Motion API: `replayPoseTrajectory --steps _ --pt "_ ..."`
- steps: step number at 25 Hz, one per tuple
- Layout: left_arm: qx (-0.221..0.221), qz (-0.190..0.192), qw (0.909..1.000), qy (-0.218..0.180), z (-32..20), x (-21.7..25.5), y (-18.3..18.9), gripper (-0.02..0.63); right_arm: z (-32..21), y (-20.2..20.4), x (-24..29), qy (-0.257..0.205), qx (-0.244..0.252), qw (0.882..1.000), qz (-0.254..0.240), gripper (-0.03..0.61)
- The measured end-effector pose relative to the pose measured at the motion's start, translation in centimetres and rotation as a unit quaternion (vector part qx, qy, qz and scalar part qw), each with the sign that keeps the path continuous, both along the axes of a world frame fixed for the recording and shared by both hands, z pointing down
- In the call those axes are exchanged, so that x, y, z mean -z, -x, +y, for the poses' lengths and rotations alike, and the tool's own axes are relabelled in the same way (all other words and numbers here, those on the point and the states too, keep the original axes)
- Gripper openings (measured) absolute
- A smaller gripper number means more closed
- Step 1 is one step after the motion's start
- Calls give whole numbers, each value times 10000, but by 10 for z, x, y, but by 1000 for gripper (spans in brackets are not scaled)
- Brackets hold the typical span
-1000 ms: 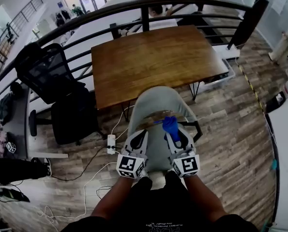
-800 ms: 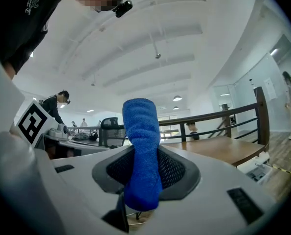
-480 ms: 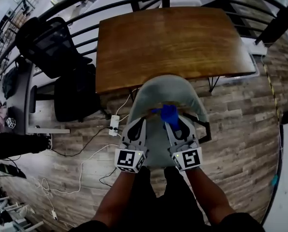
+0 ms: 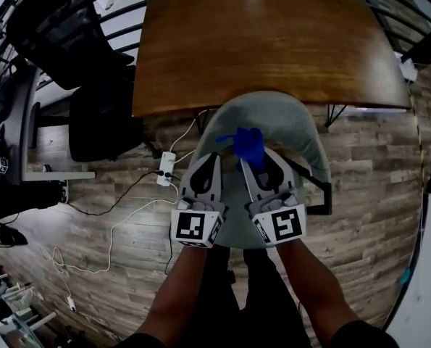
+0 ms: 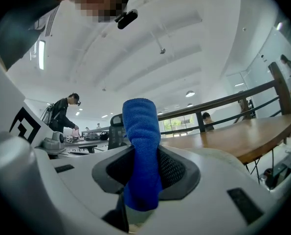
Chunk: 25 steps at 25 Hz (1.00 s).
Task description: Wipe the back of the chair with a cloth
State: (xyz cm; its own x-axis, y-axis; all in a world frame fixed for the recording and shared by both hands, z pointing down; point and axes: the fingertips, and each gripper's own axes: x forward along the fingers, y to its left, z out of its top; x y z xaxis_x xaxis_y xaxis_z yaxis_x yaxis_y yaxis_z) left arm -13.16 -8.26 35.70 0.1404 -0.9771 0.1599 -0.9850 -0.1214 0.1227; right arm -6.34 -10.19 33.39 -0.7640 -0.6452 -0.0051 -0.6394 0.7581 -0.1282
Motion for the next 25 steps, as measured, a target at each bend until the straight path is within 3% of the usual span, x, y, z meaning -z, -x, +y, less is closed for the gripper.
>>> replayPoseTrajectory --steps 13,25 --pt "329 -6 9995 -33 -32 -42 35 3 -45 57 -60 -11 209 9995 217 123" --pt "389 76 9992 -4 -45 -51 38 3 -73 71 -73 223 89 9997 84 123"
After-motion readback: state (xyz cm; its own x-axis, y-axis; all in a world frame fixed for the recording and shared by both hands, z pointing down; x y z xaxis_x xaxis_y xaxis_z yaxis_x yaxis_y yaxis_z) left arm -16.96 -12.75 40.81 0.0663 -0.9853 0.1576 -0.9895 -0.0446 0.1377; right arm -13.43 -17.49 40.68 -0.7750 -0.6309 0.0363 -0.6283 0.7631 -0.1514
